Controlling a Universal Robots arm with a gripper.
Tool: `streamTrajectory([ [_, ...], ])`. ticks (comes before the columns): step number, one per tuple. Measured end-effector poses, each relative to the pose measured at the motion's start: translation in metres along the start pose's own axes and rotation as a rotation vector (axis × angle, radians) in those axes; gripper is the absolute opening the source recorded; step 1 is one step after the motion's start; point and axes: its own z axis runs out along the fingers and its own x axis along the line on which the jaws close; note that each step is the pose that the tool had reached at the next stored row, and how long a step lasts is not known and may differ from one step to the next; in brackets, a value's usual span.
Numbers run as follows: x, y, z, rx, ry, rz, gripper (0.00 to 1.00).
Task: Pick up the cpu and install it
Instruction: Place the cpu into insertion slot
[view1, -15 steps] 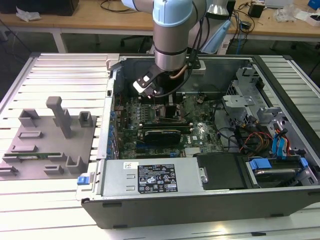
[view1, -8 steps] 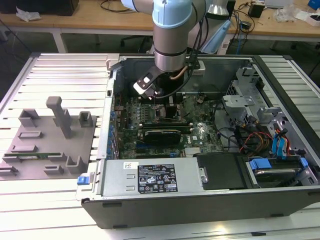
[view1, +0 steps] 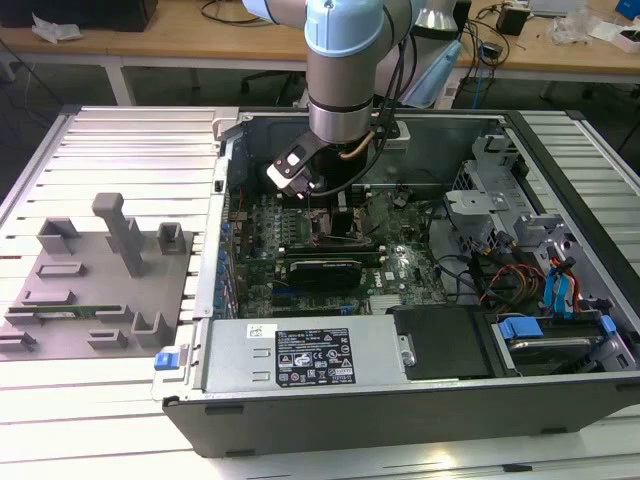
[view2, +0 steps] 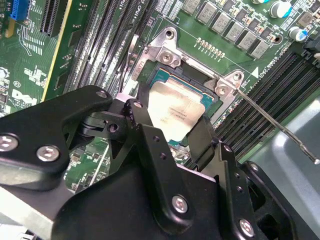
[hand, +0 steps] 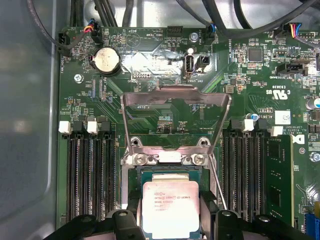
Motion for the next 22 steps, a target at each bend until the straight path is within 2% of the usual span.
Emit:
streamTrajectory([
  [22,0.0001,0.0004,0.0019,0.0001,0.0,0.0,0.55],
])
